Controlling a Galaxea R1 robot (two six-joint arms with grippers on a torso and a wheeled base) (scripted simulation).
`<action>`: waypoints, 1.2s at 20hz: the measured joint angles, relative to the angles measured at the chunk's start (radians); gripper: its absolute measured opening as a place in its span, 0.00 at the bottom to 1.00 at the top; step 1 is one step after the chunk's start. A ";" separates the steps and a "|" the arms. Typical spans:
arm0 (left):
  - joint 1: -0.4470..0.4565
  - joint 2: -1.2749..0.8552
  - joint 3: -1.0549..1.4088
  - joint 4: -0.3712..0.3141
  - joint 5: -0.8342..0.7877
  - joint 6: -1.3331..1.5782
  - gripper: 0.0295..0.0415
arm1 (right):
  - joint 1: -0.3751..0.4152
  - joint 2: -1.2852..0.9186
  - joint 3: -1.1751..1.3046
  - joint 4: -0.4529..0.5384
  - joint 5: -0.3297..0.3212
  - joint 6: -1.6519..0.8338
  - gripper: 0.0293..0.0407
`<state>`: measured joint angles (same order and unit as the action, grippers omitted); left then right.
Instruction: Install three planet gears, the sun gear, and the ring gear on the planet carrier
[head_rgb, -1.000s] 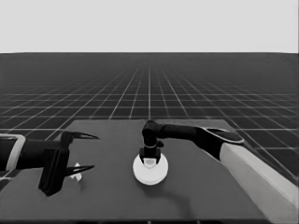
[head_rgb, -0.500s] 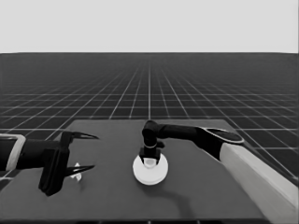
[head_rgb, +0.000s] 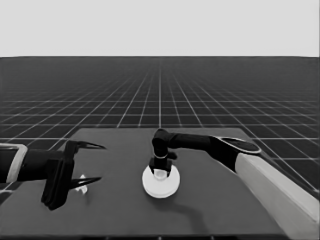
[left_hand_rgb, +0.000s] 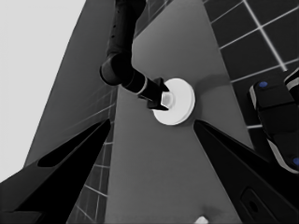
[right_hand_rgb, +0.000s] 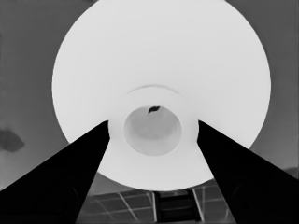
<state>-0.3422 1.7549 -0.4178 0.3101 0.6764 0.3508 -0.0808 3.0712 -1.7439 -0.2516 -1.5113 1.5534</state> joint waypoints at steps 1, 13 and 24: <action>0.000 0.000 0.000 0.000 0.000 0.000 0.75 | 0.000 0.000 0.000 0.000 0.000 0.009 0.51; 0.000 0.000 0.000 0.000 0.000 0.000 0.75 | 0.000 0.000 0.000 0.000 0.000 0.113 0.51; 0.000 0.000 0.000 0.000 0.000 0.000 0.75 | 0.000 0.000 0.000 0.000 0.000 0.209 0.51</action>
<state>-0.3422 1.7549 -0.4178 0.3101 0.6764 0.3508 -0.0809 3.0712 -1.7439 -0.2516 -1.5113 1.7628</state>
